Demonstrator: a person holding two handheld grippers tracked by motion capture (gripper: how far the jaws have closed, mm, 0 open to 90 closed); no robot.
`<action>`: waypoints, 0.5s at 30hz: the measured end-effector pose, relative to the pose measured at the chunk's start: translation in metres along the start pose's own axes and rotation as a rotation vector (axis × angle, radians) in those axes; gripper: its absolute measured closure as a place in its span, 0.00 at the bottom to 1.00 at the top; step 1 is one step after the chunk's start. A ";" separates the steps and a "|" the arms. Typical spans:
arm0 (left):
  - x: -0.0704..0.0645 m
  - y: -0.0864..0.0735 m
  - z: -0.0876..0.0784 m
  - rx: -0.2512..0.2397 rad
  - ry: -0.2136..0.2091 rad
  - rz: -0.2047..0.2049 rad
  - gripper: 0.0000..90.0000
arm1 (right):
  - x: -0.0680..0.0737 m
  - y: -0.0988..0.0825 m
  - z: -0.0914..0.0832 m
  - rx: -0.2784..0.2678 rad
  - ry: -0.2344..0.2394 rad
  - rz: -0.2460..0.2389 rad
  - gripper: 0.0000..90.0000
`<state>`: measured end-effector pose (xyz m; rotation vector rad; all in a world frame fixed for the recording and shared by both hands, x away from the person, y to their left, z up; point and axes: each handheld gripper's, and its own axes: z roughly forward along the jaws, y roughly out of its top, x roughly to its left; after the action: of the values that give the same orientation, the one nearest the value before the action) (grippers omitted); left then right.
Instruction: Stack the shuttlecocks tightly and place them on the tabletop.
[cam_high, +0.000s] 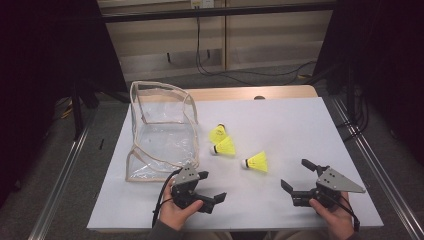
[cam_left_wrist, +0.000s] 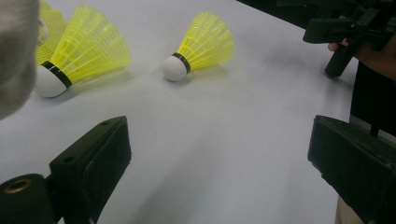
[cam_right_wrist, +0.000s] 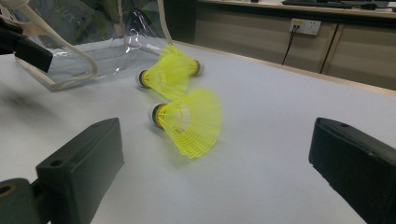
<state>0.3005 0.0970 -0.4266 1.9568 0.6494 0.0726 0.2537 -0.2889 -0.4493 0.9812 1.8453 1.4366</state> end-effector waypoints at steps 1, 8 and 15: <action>0.000 0.000 -0.001 -0.005 -0.001 -0.005 0.06 | 0.000 0.000 0.000 -0.003 0.002 -0.002 0.03; 0.001 -0.002 -0.009 -0.014 -0.006 -0.006 0.06 | 0.000 0.000 0.001 -0.005 0.003 0.003 0.03; 0.005 -0.005 -0.019 -0.023 0.003 -0.002 0.05 | -0.001 0.000 0.001 -0.001 0.004 0.005 0.03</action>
<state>0.2971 0.1162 -0.4230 1.9345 0.6497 0.0812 0.2554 -0.2889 -0.4496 0.9842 1.8462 1.4435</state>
